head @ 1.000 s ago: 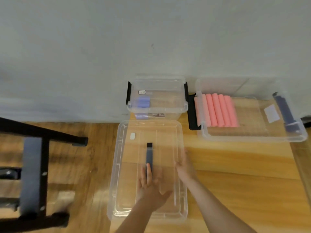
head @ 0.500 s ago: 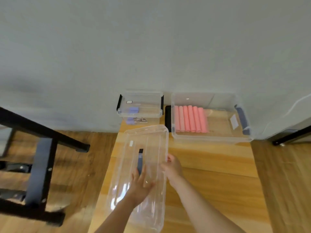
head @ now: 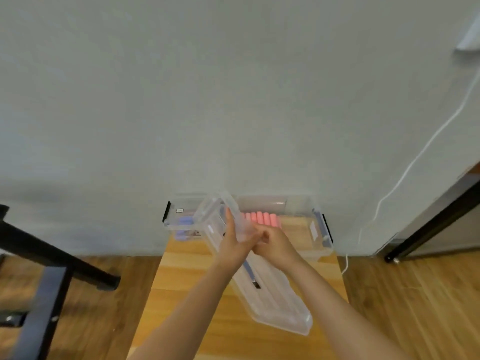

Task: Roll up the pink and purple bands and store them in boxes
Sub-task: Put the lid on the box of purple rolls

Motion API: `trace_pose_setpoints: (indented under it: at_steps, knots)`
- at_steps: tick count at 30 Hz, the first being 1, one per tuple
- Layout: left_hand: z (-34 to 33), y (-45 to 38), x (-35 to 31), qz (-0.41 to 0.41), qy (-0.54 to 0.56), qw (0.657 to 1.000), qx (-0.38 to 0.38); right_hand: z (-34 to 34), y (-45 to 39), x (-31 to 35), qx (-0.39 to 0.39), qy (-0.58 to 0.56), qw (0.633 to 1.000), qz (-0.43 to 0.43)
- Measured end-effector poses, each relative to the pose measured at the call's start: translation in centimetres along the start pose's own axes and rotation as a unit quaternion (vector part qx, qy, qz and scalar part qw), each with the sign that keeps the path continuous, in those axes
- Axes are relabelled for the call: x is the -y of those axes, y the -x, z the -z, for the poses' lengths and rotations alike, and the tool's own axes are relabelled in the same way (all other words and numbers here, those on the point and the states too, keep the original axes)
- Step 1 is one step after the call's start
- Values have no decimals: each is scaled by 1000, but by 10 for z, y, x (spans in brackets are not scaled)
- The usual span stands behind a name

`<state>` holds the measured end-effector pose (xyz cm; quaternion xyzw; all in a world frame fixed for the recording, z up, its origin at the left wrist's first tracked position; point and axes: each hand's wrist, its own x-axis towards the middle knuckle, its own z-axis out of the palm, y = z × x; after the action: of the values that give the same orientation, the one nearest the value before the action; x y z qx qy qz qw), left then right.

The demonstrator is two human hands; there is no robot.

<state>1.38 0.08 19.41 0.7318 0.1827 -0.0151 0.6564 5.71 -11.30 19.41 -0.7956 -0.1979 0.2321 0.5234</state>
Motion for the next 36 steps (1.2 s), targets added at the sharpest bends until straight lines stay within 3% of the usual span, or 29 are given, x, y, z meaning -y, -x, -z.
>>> trace_pose_setpoints:
  at_steps: [6, 13, 16, 18, 20, 25, 30, 33, 36]
  knots:
    - [-14, -13, -51, -98, 28, 992, 80, 68, -1, 38, -69, 19, 997, 11]
    - [-12, -47, -60, -119, 42, 986, 113, 99, -29, 28, -128, 133, 982, 36]
    - [-6, -64, -27, -9, 166, 980, 105, 87, -42, -28, -129, 240, 961, 54]
    - [-8, -81, 6, 108, 316, 941, 52, 76, -49, -73, -112, 293, 948, 61]
    - [-14, -92, 41, 187, 357, 915, -3, 62, -57, -116, -94, 337, 934, 78]
    - [-28, -103, 110, 288, 309, 899, -118, 34, -66, -182, -11, 400, 912, 91]
    - [-36, -119, 146, 338, 252, 889, -177, 32, -79, -215, 39, 387, 918, 75]
    - [-44, -132, 162, 368, 213, 882, -202, 30, -78, -230, 53, 388, 917, 73]
    - [-50, -136, 174, 364, 186, 883, -232, 25, -80, -240, 35, 374, 917, 132]
